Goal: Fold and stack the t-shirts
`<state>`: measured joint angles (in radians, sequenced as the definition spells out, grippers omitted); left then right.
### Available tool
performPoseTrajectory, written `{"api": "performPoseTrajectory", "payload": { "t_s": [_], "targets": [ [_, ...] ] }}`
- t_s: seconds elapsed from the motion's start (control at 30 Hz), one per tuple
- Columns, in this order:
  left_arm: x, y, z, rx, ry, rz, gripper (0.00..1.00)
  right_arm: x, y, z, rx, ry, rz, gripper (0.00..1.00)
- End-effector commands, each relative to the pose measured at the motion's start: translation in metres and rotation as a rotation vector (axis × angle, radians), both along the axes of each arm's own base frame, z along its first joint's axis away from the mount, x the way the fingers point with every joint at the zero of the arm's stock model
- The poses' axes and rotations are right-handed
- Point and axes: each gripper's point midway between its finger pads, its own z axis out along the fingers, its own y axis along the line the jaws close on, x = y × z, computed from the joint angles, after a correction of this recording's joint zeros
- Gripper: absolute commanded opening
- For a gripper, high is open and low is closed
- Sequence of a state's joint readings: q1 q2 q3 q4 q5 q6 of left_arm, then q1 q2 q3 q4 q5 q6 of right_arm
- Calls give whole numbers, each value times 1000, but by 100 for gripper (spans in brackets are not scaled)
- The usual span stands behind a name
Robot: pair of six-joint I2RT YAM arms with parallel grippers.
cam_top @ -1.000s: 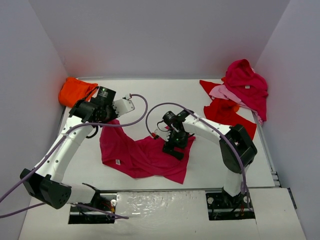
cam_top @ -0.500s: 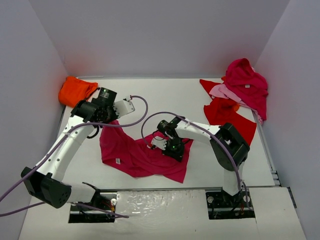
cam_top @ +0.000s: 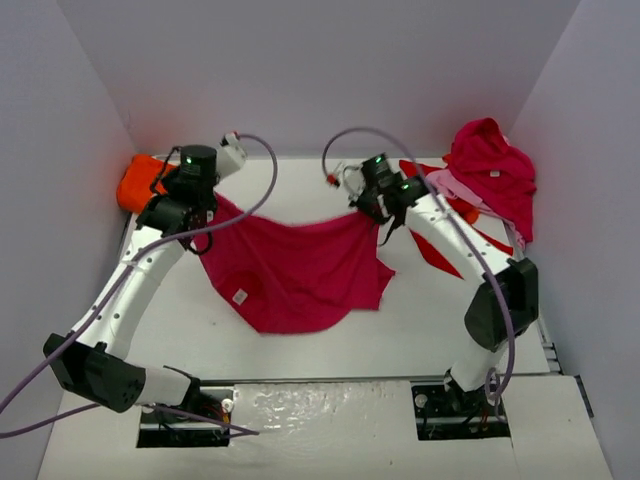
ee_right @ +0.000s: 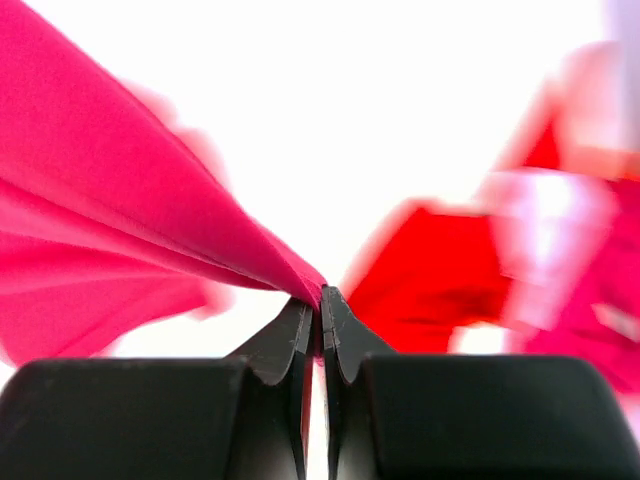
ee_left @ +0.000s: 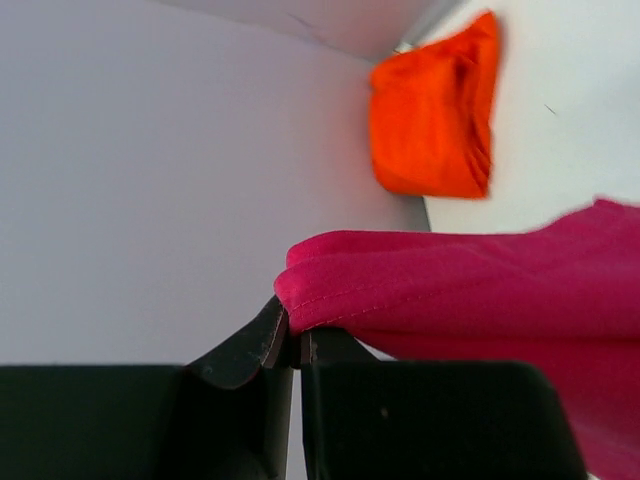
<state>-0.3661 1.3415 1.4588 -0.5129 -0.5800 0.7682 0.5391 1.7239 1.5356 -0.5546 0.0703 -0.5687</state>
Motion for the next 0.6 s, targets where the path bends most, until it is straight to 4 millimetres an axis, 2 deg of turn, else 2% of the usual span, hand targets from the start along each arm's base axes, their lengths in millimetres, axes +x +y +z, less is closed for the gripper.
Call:
{"api": "performPoseTrajectory", "payload": {
  "t_s": [0.0, 0.07, 0.1, 0.23, 0.3, 0.33, 0.43, 0.47, 0.57],
  "targets": [
    [-15, 36, 160, -135, -539, 169, 0, 34, -56, 181, 176, -523, -183, 0],
    [-24, 41, 184, -141, -615, 172, 0, 28, -76, 228, 220, -666, -222, 0],
    [-32, 44, 196, -145, -653, 179, 0, 25, -84, 246, 239, -725, -236, 0],
    [-69, 61, 236, -193, -791, 222, 0, 6, -108, 296, 310, -873, -315, 0],
    [-87, 68, 246, -205, -823, 233, 0, -1, -112, 304, 336, -885, -328, 0],
    [-88, 68, 245, -204, -819, 233, 0, -5, -114, 309, 340, -894, -328, 0],
    [-113, 76, 249, -228, -822, 229, 0, -23, -115, 318, 360, -887, -294, 0],
    [-123, 79, 253, -246, -834, 228, 0, -30, -115, 321, 367, -880, -276, 0],
    [-143, 81, 254, -267, -785, 186, 0, -61, -127, 345, 413, -915, -263, 0]
  ]
}}
